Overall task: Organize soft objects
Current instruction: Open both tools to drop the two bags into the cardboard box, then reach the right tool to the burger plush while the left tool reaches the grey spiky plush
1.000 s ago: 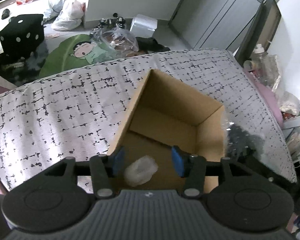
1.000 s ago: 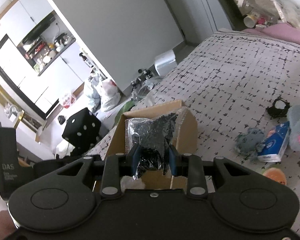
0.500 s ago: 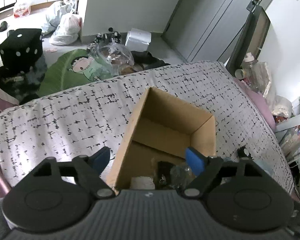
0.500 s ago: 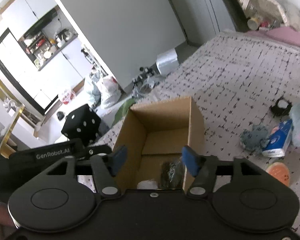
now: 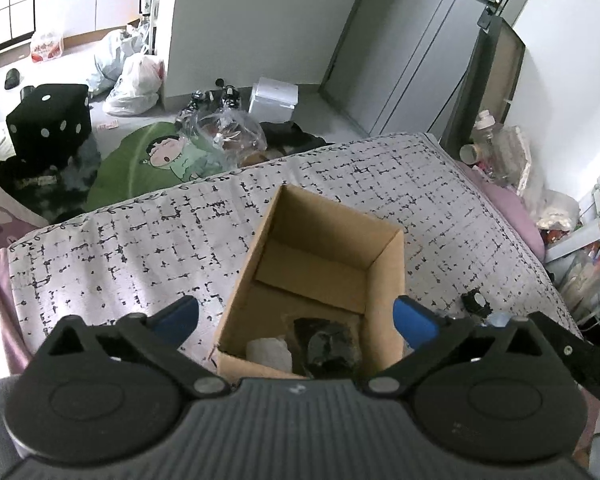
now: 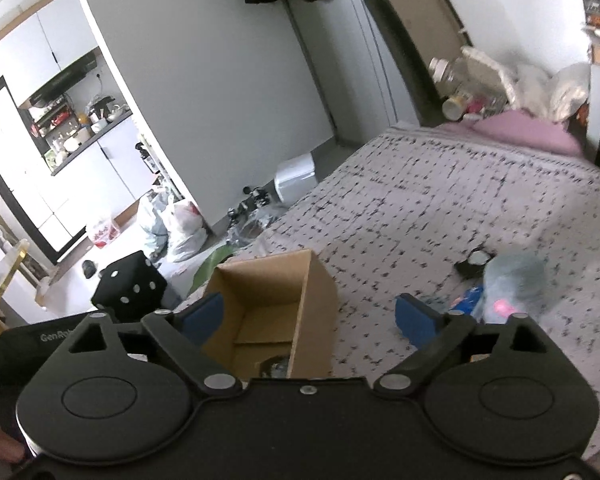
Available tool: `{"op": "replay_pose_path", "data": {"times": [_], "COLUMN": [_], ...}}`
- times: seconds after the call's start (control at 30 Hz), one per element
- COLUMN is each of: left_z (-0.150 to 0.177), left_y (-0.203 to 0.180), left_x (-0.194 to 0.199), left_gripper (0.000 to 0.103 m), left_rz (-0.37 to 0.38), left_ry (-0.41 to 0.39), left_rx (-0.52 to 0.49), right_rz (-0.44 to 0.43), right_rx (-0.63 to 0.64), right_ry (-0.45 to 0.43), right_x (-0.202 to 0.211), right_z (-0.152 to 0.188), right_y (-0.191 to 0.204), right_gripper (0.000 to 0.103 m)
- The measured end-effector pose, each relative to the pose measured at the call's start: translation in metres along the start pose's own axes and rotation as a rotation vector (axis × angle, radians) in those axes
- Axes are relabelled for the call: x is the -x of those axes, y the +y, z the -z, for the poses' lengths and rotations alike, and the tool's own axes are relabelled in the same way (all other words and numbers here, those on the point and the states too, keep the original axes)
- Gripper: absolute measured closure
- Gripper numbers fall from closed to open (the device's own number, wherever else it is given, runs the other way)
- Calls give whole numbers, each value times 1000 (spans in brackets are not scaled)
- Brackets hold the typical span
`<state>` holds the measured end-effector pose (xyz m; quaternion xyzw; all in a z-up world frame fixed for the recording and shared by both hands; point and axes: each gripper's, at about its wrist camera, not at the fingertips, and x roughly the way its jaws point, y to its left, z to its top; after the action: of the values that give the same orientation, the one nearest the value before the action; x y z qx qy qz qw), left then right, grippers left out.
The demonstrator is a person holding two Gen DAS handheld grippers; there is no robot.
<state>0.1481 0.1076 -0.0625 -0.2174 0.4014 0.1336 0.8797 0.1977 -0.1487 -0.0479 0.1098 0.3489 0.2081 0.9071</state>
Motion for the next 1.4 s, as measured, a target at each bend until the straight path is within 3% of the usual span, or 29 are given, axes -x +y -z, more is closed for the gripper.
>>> {"op": "replay_pose_path", "data": {"times": [0.17,0.33,0.9,1.4], "left_z": [6,11,21,29], "left_y": [-12,-26,-89,-130], "left_x": [8,15,22,-11], "left_gripper": [0,0,0,0], "left_rz": [2,-9,-7,77], "left_ry": [-7,-30,-48,42], "left_rx": [-11,-28,-178,-242], "right_rz": [-23,9,104,79], "right_rx": [-19,-16,-188,-396], "right_ry": [-4,-14,-50,103], "right_x": [10,19,45,13], "right_z": [5,5,-3,8], "right_y": [-16,-33,-114,-149], "right_gripper": [3,0,0,0]}}
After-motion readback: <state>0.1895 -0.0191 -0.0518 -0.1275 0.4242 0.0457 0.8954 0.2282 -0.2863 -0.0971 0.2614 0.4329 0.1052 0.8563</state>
